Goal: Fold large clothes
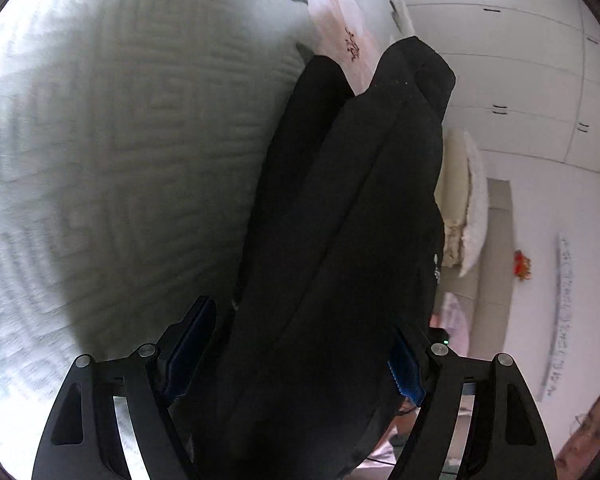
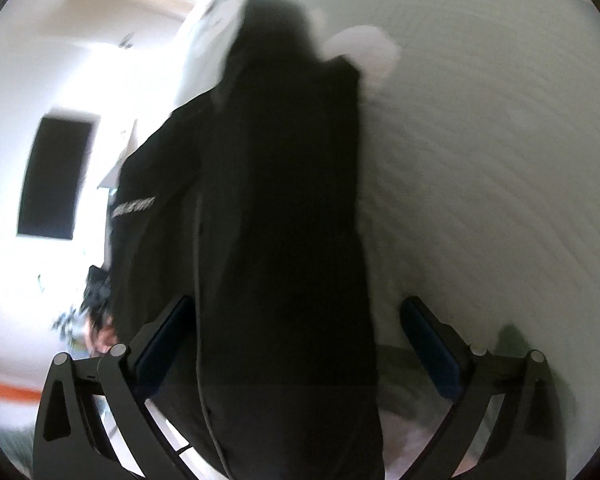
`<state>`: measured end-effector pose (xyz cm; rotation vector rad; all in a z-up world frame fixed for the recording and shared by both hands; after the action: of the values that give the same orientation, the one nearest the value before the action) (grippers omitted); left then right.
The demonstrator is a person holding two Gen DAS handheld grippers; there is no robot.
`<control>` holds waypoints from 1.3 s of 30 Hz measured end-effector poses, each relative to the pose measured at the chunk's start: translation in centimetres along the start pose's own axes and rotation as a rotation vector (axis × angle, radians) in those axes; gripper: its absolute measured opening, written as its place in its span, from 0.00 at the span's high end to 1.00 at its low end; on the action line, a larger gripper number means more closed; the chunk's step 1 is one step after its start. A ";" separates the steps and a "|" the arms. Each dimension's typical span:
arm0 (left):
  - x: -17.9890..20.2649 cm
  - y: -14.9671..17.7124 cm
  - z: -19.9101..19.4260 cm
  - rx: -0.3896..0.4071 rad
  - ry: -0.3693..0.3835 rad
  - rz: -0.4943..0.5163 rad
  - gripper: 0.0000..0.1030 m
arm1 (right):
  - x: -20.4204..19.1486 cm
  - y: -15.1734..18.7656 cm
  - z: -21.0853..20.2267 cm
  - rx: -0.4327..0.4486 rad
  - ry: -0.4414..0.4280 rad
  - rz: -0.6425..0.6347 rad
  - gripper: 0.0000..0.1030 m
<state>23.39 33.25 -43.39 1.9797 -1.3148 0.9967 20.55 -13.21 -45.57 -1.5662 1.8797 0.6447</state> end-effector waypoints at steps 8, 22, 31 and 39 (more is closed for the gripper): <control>1.2 -0.3 2.5 -0.053 0.027 0.018 0.20 | -2.5 -0.2 3.0 -0.093 -0.177 -0.106 0.17; 9.3 1.7 -3.2 0.092 0.070 0.305 0.61 | -10.4 2.9 -0.4 0.118 -0.056 -0.169 0.58; 12.6 -0.8 -20.7 0.141 0.035 0.440 0.61 | -27.6 8.1 2.1 0.205 -0.032 -0.280 0.58; 7.2 -2.7 -35.0 0.224 -0.063 0.418 0.60 | -40.1 11.2 8.8 0.180 -0.092 -0.319 0.58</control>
<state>18.07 57.62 -17.66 1.9491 -1.7656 1.3325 15.64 22.68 -23.27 -1.6402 1.5299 0.3880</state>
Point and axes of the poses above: each gripper's, at about its wrist camera, not at the fingertips, and z roughly the way its jaws point, x to its right, y to its underside, the point moved 9 cm from there along z, roughly the way its jaws point, and after that the axes turned 5 degrees about z, right-handed, at the moved point
